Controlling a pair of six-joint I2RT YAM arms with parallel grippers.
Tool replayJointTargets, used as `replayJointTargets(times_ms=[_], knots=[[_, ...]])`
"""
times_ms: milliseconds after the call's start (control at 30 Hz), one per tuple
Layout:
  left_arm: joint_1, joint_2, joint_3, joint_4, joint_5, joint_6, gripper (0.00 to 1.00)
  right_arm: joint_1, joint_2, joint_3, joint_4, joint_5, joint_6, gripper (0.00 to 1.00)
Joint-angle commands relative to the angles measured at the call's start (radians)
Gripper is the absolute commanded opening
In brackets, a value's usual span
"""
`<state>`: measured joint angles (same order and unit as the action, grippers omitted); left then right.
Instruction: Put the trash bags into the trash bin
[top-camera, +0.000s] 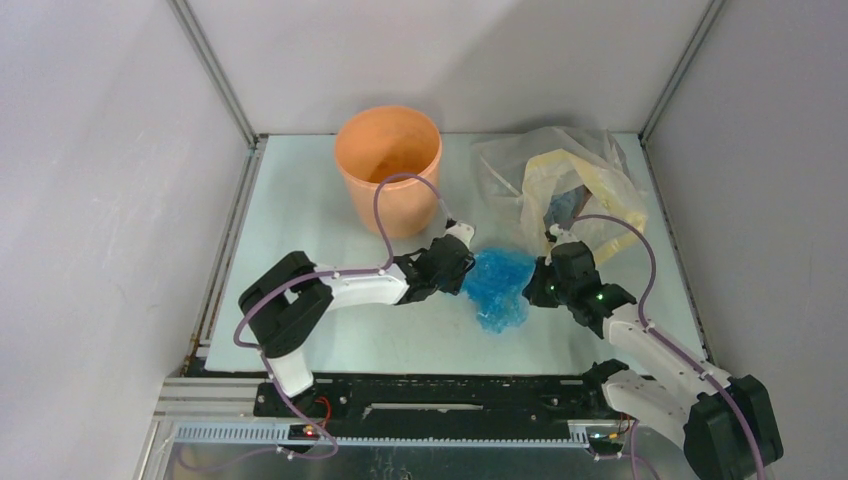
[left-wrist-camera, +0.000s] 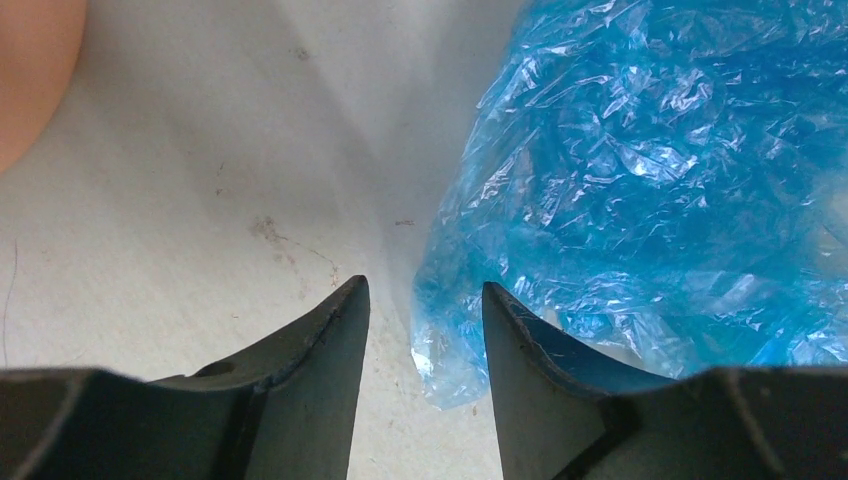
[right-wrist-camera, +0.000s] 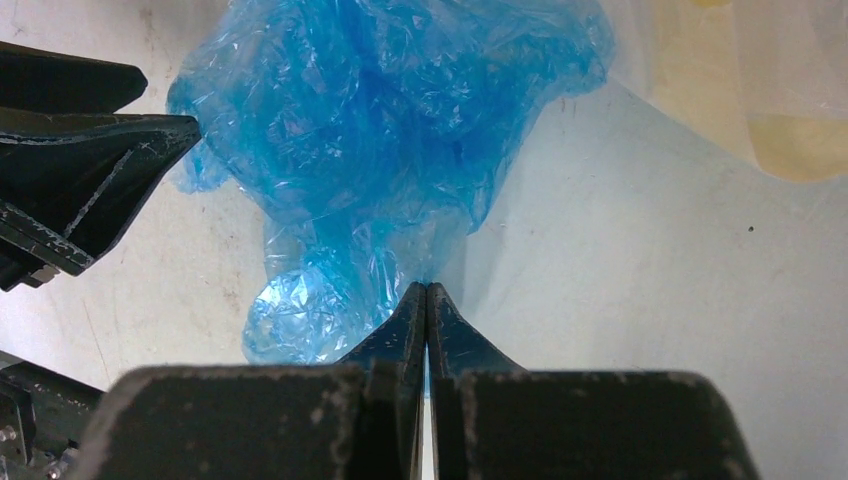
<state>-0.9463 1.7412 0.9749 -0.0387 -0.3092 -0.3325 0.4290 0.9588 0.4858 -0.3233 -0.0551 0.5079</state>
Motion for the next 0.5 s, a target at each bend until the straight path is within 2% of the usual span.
replayJointTargets(times_ms=[0, 267, 467], knots=[[0.003, 0.021, 0.041, 0.01, 0.005, -0.012, 0.53, -0.01, -0.017, -0.004, -0.006, 0.015, -0.019, 0.0], [0.003, 0.045, 0.051, 0.005, 0.084, -0.014, 0.5, -0.016, -0.013, -0.005, -0.003, 0.015, -0.024, 0.0], [0.002, 0.051, 0.037, 0.034, 0.148, -0.043, 0.53, -0.019, -0.019, -0.016, 0.0, 0.018, -0.023, 0.0]])
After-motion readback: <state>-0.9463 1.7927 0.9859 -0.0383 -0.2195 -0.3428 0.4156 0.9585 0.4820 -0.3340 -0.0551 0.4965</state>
